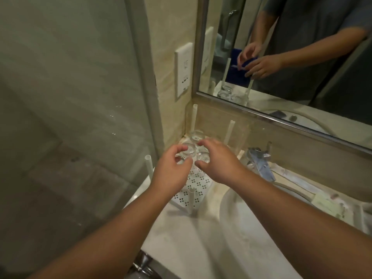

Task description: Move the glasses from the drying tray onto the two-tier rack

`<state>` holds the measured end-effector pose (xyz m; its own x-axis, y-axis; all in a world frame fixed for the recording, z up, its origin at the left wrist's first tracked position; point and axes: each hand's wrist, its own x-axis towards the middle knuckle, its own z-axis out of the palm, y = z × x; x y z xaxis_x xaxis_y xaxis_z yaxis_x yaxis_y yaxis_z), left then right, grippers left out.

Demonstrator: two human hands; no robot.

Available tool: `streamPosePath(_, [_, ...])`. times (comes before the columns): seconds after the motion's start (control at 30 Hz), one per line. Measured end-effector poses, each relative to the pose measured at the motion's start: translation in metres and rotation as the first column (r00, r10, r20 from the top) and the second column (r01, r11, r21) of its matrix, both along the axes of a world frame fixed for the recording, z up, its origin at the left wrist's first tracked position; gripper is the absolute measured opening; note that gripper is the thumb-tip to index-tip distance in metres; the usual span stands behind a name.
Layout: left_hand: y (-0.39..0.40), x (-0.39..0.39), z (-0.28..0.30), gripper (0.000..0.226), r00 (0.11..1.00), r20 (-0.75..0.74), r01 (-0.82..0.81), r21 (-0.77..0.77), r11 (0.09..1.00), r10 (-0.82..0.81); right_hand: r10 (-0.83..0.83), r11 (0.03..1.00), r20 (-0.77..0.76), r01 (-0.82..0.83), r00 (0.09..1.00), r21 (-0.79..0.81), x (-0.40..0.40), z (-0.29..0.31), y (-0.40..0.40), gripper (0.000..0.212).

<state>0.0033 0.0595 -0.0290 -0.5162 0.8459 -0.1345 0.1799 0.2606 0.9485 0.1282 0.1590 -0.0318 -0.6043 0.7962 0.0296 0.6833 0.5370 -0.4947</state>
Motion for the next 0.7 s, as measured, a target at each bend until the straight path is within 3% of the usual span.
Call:
streamPosePath(0.1, [0.0,-0.012,-0.014,0.022,0.987,0.151,-0.052,-0.066,0.996,0.062,0.099,0.995,0.111,-0.097,0.989,-0.021,-0.022,-0.009,0.007,0.06])
streamPosePath(0.23, [0.003,-0.022,-0.028,0.033,0.9,0.394,-0.109,-0.213,0.971,0.187,0.215,0.977,0.235,-0.209,0.948,-0.049,-0.05,-0.024,0.013,0.061])
streamPosePath(0.5, [-0.007,-0.038,-0.044,0.027,0.834,0.494,-0.065,-0.355,0.933,0.246,0.339,0.933,0.445,-0.356,0.829,-0.046,-0.087,-0.053,0.016,0.066])
streamPosePath(0.7, [-0.025,-0.042,-0.048,0.037,0.83,0.525,0.007,-0.352,0.936,0.191,0.366,0.93,0.436,-0.341,0.822,-0.137,-0.091,-0.07,0.022,0.065])
